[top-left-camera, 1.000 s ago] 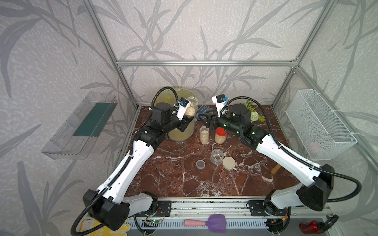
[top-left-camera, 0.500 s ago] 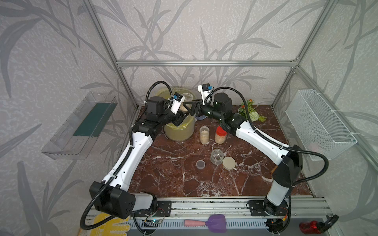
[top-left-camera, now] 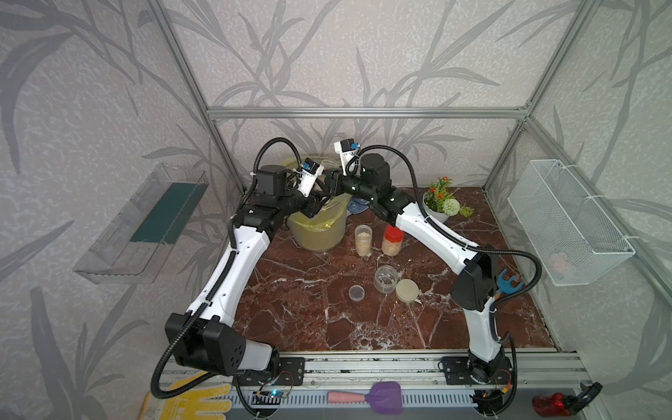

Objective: Empty expired oatmeal from jars
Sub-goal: Pour the expired oatmeal into the trash bin.

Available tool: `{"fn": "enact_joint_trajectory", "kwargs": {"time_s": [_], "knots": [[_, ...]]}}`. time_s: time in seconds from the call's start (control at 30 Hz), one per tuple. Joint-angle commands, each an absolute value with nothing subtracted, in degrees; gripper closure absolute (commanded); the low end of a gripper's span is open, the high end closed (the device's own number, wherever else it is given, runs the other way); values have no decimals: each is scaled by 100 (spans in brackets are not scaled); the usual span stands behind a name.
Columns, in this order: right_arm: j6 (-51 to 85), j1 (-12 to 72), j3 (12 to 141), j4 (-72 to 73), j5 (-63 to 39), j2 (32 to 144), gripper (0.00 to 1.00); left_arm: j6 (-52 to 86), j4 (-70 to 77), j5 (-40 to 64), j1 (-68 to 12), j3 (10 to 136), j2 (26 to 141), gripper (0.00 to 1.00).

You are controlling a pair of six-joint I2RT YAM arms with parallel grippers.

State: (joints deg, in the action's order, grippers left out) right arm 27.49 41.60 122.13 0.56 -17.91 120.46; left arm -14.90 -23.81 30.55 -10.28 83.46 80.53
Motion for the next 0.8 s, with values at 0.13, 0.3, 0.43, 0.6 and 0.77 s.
{"fn": "enact_joint_trajectory", "kwargs": {"time_s": [0.13, 0.3, 0.43, 0.6, 0.77], "knots": [[2857, 4148, 13039, -285, -2014, 12497, 54, -1714, -2374, 3531, -939, 8509, 8014, 100], [2818, 4148, 13771, -671, -2200, 12883, 49, -1701, -2352, 3580, -884, 8507, 8026, 100], [2694, 4175, 14906, -1459, -2267, 13389, 47, -1671, -2335, 3602, -853, 8477, 8025, 100], [2506, 4236, 16281, -2256, -2113, 13997, 53, -1627, -2278, 3574, -810, 8421, 8008, 100], [2625, 4236, 17972, -2978, -1819, 14895, 64, -1420, -2175, 3471, -783, 8407, 8018, 94]]}}
